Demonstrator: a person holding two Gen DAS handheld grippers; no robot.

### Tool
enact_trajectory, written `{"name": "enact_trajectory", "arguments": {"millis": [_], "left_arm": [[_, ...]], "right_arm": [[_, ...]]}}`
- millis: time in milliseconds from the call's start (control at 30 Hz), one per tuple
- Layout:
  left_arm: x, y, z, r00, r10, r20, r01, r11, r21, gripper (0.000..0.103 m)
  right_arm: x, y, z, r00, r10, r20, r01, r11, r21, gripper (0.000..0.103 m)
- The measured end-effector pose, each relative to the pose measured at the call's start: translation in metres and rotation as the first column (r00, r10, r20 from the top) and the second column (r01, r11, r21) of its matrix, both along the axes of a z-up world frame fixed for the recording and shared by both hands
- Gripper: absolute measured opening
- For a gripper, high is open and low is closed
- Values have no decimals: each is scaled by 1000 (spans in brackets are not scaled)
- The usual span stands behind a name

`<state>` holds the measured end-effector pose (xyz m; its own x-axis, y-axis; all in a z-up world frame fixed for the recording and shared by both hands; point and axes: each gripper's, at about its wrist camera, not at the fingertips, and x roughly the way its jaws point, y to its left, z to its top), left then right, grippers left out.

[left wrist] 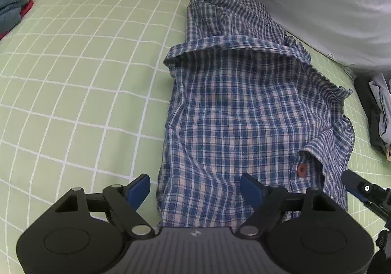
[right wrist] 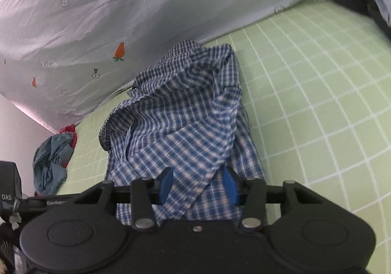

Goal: Fold clothes

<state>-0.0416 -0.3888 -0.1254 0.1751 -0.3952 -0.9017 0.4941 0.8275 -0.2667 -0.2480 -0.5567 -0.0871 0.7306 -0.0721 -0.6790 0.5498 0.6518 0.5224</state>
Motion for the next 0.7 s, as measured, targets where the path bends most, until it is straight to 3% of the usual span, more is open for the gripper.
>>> {"name": "enact_trajectory", "arguments": {"millis": [100, 133, 300, 467, 600, 667, 700], "left_arm": [[1, 0, -2, 1000, 1, -5, -1, 1000, 3, 82], [2, 0, -2, 1000, 2, -5, -2, 1000, 7, 82], [4, 1, -2, 1000, 6, -8, -6, 1000, 6, 82], [3, 0, -1, 1000, -4, 3, 4, 1000, 10, 82], [1, 2, 0, 1000, -5, 10, 4, 1000, 9, 82], [2, 4, 1, 1000, 0, 11, 0, 1000, 10, 82], [2, 5, 1, 1000, 4, 9, -4, 1000, 10, 82]], "right_arm": [[2, -4, -5, 1000, -20, 7, 19, 999, 45, 39], [2, -6, -5, 999, -28, 18, 27, 998, 62, 30], [7, -20, 11, 990, -27, 142, 14, 996, 93, 5], [27, -34, 30, 960, -43, 275, 8, 992, 128, 2], [34, -29, 36, 964, -21, 266, 4, 998, 63, 4], [38, -26, 39, 966, -9, 259, 1, 1000, 30, 24], [40, -24, 41, 967, -3, 255, 0, 1000, 13, 29]]}}
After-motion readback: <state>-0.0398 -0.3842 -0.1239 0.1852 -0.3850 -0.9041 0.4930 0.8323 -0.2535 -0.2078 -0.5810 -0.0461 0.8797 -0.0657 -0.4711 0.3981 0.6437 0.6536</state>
